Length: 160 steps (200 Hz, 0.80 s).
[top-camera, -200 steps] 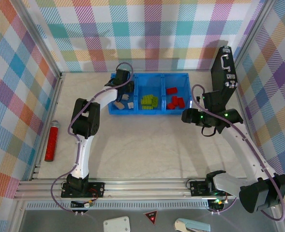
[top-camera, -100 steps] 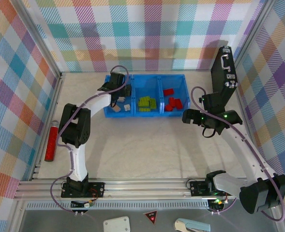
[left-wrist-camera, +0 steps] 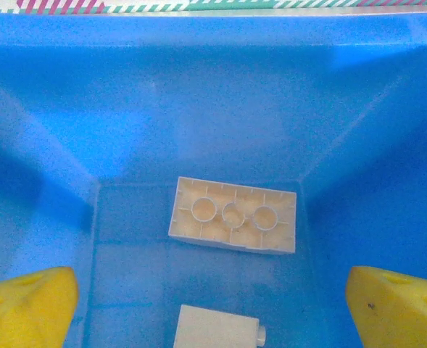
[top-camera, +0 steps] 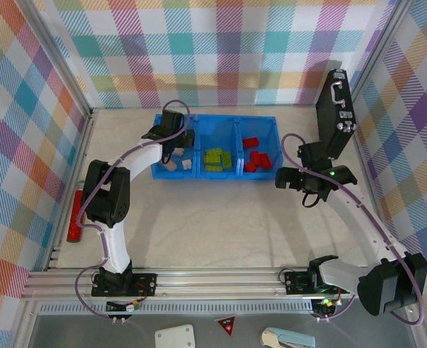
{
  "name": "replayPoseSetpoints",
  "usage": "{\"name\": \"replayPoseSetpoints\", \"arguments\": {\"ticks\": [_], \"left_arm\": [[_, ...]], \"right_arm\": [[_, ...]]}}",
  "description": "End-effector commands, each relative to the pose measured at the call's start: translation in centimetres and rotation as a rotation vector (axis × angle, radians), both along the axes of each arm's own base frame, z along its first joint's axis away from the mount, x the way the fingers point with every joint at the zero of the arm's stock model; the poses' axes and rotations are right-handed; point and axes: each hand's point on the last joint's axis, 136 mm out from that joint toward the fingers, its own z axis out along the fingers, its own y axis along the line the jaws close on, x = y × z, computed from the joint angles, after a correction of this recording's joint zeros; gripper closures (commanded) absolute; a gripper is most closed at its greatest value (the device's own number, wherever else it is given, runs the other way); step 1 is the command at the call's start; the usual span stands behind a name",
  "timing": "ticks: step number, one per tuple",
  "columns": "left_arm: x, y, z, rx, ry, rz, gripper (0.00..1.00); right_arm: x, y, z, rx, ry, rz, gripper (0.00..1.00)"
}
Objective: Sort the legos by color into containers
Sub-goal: Move the container to the center of the table.
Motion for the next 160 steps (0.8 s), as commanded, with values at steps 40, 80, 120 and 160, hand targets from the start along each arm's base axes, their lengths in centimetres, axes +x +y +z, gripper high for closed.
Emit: {"name": "replayPoseSetpoints", "arguments": {"ticks": [40,80,120,160], "left_arm": [[1.5,-1.5,4.0,-0.127,-0.121,-0.026,0.69],[1.2,-1.8,2.2,-0.148,-0.088,-0.031,0.74],[1.0,-2.1,-1.7,-0.167,-0.013,-0.017,0.76],[0.5,-3.0,-5.2,-0.285,0.063,-0.001,0.79]], "right_arm": [[-0.6,-0.3,1.1,0.0,-0.036,0.006,0.01],[-0.6,-0.1,1.5,0.017,-0.043,0.009,0.01],[-0.8,0.2,1.3,0.034,-0.034,0.01,0.01],[-1.0,0.2,1.4,0.042,-0.035,0.008,0.01]]}}
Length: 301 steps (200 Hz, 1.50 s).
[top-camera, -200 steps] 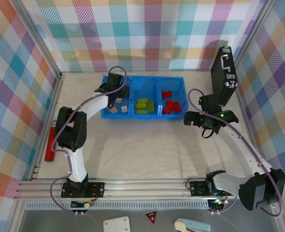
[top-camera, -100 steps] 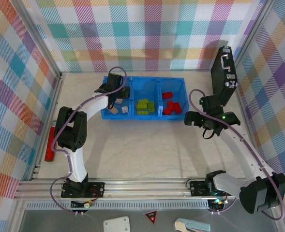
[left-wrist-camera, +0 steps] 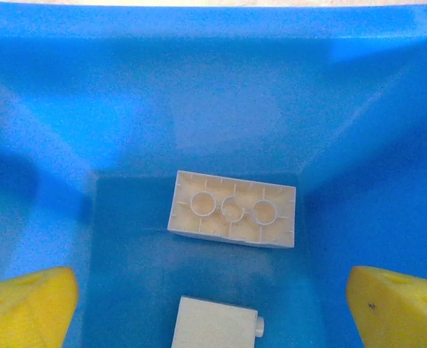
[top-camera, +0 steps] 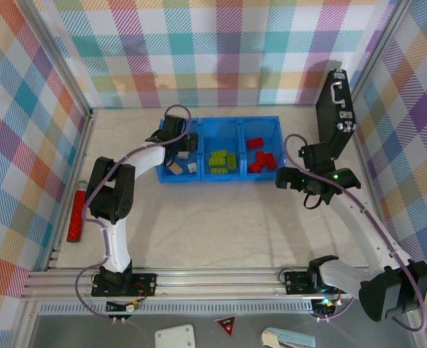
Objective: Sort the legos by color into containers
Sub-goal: Move the container to the center of the table.
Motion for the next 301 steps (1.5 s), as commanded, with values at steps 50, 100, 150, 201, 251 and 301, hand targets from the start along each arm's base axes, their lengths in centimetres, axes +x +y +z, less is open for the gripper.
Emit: {"name": "replayPoseSetpoints", "arguments": {"ticks": [50,100,150,201,251,301], "left_arm": [[-0.4,-3.2,-2.9,-0.36,0.084,-0.007,0.93],[-1.4,-3.4,-3.0,-0.383,0.12,-0.011,0.91],[-2.3,-1.9,-1.3,-0.244,0.093,-0.013,0.8],[-3.2,-2.7,1.1,-0.069,0.049,-0.059,0.49],[-3.7,-3.2,1.9,0.031,0.032,-0.08,0.0],[-4.2,-3.1,1.8,0.063,0.037,-0.078,0.0]], "right_arm": [[-0.6,0.1,0.4,0.026,0.003,-0.003,0.01],[-0.4,0.4,0.2,0.044,0.007,-0.002,0.01],[-0.1,0.9,-0.3,0.063,0.016,0.001,0.01],[0.5,1.8,-0.5,0.105,0.018,0.014,0.01],[0.7,1.9,-0.7,0.106,0.02,0.019,0.01],[0.8,2.1,-0.9,0.114,0.021,0.02,0.01]]}}
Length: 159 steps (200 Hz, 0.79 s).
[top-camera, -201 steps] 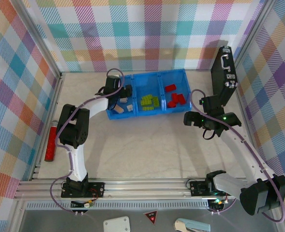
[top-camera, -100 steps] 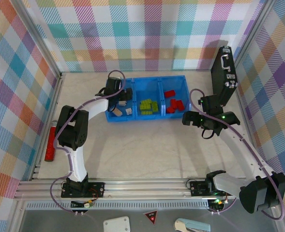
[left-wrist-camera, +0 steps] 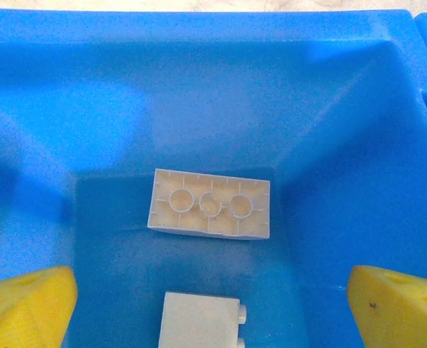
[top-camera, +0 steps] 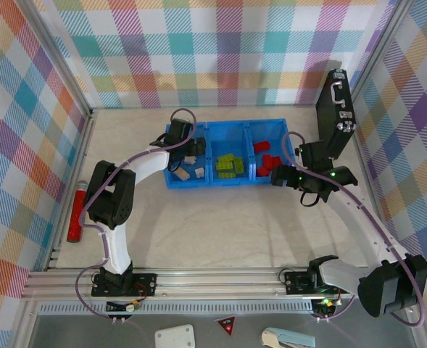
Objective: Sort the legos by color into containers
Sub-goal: Move the container to the center of the table.
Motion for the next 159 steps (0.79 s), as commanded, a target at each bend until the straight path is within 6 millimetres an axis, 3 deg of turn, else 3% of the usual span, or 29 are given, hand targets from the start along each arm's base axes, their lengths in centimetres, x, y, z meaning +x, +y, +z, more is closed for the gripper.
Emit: {"name": "replayPoseSetpoints", "arguments": {"ticks": [1,24,36,53,65,82,99,159], "left_arm": [[-1.2,0.3,1.4,0.097,0.004,-0.033,0.0],[-1.4,0.3,1.5,0.1,0.003,-0.037,0.0],[-1.5,0.1,1.5,0.095,0.006,-0.051,0.11],[-1.5,-0.4,1.6,0.082,0.006,-0.072,0.47],[-1.5,-0.4,1.7,0.078,0.004,-0.072,0.62],[-1.6,-0.6,1.8,0.069,0.006,-0.083,0.75],[-1.7,-0.9,2.1,0.052,0.007,-0.092,0.99],[-2.5,-2.9,3.5,-0.069,0.018,-0.162,1.0]], "right_arm": [[0.0,0.3,-0.5,0.024,0.012,-0.004,0.01],[0.1,0.3,-0.5,0.025,0.013,-0.003,0.01],[0.1,0.4,-0.6,0.027,0.014,-0.002,0.01],[0.1,0.4,-0.6,0.031,0.016,-0.003,0.01],[0.2,0.5,-0.6,0.033,0.016,-0.003,0.01],[0.2,0.5,-0.7,0.033,0.017,-0.002,0.01],[0.1,0.5,-0.7,0.034,0.019,-0.001,0.01],[0.2,0.6,-0.8,0.04,0.019,-0.002,0.01]]}}
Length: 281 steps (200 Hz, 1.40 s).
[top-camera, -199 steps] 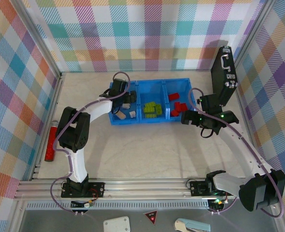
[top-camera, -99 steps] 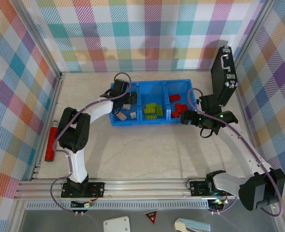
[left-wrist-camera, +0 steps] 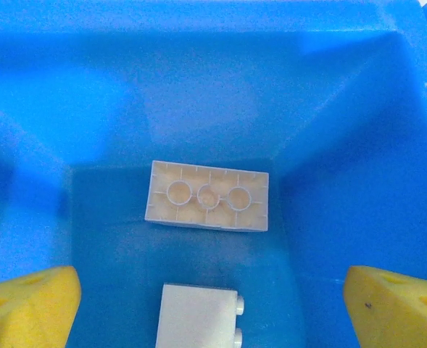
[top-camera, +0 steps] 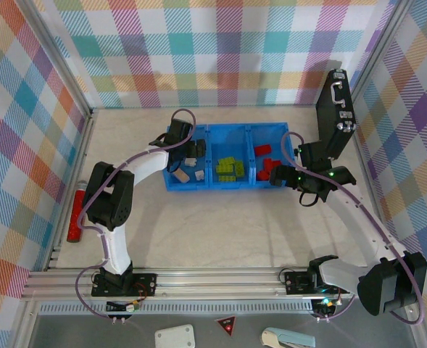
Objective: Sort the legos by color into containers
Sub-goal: Move the container to the center of the table, then reset both arms
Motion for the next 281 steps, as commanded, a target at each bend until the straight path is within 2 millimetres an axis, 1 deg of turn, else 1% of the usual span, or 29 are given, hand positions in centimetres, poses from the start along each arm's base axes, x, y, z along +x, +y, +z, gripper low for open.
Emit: {"name": "replayPoseSetpoints", "arguments": {"ticks": [1,24,45,70,76,81,95,116,142,159,178,203,222,231,239,263,275,281], "left_arm": [[-1.3,-2.4,3.5,-0.061,-0.029,-0.119,1.0],[-1.8,-3.1,3.5,-0.108,-0.01,-0.134,1.0],[-2.0,-3.5,3.4,-0.176,0.021,-0.143,1.0],[-2.5,-4.0,2.6,-0.202,0.1,-0.152,1.0],[-2.3,-4.2,2.8,-0.209,0.103,-0.154,1.0],[-2.9,-4.0,2.2,-0.199,0.144,-0.15,1.0],[-3.4,-4.0,2.1,-0.203,0.181,-0.151,1.0],[-3.9,-4.0,2.6,-0.215,0.196,-0.152,1.0],[-4.2,-4.0,3.8,-0.236,0.198,-0.153,1.0],[-4.0,-3.9,4.8,-0.26,0.19,-0.149,1.0],[-3.9,-3.5,5.9,-0.252,0.17,-0.137,1.0],[-3.6,-2.1,7.3,-0.228,0.138,-0.11,1.0],[-3.4,-0.3,8.3,-0.206,0.11,-0.073,1.0],[-3.4,0.7,8.7,-0.19,0.098,-0.052,0.97],[-3.4,1.7,9.0,-0.175,0.086,-0.032,0.93],[-3.6,5.2,9.8,-0.127,0.048,0.043,0.72],[-3.9,7.2,10.0,-0.099,0.03,0.086,0.62],[-4.1,8.0,10.1,-0.087,0.022,0.104,0.56]], "right_arm": [[0.1,0.3,-0.3,0.02,0.007,0.001,0.01],[0.2,0.6,-0.5,0.034,0.011,0.011,0.0],[0.3,1.4,-0.7,0.063,0.02,0.042,0.01],[0.3,2.8,-1.3,0.116,0.037,0.097,0.08],[0.4,3.1,-1.5,0.128,0.042,0.112,0.1],[0.4,3.4,-1.6,0.14,0.044,0.121,0.12],[0.5,4.1,-1.9,0.171,0.051,0.145,0.16],[0.8,4.6,-2.1,0.19,0.06,0.154,0.2],[1.0,4.6,-2.2,0.185,0.061,0.152,0.22],[1.2,4.3,-2.2,0.171,0.06,0.145,0.22],[1.4,3.7,-1.7,0.145,0.037,0.125,0.22],[1.7,2.5,-0.5,0.08,-0.016,0.096,0.2],[2.1,1.3,0.4,0.018,-0.049,0.075,0.18],[2.3,0.8,0.8,-0.01,-0.063,0.064,0.17],[2.5,0.3,1.0,-0.034,-0.071,0.056,0.16],[2.9,-1.1,1.5,-0.096,-0.086,0.015,0.12],[3.1,-1.9,1.5,-0.122,-0.091,-0.009,0.09],[3.2,-2.3,1.5,-0.131,-0.093,-0.02,0.07]]}}
